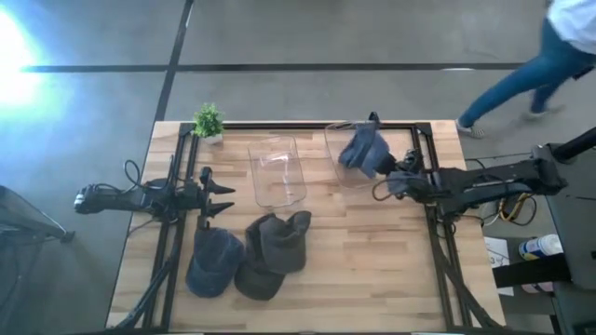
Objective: Pick & Place hat
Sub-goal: Put the right blue cap into the right transparent bin, then put the blue cap into the right transparent bin
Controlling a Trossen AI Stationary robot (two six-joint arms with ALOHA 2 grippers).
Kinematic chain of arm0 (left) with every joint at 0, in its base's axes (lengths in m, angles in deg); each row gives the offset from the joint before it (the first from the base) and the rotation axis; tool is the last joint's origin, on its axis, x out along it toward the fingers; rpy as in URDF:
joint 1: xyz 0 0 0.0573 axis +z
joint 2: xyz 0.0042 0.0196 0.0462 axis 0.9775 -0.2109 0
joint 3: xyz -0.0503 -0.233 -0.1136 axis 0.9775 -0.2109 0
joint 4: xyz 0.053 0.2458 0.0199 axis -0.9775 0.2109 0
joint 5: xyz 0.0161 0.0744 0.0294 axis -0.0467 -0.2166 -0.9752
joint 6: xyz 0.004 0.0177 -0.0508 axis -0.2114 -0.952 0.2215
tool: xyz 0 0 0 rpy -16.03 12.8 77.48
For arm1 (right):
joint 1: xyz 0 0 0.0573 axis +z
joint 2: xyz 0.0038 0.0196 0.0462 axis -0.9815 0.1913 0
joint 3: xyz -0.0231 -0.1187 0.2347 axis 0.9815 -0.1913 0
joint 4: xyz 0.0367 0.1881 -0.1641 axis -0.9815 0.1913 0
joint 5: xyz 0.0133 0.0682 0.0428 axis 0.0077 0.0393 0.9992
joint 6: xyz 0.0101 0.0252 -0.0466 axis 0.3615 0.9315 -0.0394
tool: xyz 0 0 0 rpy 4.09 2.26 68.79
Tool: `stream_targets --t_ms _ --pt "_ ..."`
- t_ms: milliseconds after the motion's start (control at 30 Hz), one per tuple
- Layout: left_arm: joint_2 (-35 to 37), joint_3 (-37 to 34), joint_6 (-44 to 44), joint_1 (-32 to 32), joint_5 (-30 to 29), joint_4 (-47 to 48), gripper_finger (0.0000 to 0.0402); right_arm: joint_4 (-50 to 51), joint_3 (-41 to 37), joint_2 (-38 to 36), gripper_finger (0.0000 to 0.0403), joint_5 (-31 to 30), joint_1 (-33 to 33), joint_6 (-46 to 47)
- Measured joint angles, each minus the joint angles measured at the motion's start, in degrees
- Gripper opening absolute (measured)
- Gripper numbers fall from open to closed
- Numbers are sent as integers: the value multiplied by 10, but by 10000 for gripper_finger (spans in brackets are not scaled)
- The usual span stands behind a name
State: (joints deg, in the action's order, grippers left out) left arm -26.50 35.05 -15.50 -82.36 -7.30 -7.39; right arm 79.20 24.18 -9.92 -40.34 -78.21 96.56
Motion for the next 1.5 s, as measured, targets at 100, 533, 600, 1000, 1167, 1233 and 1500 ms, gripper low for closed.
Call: stream_targets --t_ms 100,533,600,1000,1167,1233,1500 --pt "0 0 0 0 0 0 177 -50 -24 25 12 41 -11 34" --pt "0 0 -8 0 0 -3 177 -117 -34 107 137 137 -12 11" --pt "0 0 -16 0 -6 -13 177 -86 -16 105 160 154 -12 -26" --pt "0 0 441 0 6 -95 177 235 147 89 185 178 1 -118" --pt "-1 6 595 0 2 -94 177 267 194 95 185 178 24 -162" --pt "-1 7 598 0 -23 -97 177 265 201 104 185 191 43 -170" --pt "-29 7 736 -1 -24 -97 177 183 206 181 185 260 160 -158"
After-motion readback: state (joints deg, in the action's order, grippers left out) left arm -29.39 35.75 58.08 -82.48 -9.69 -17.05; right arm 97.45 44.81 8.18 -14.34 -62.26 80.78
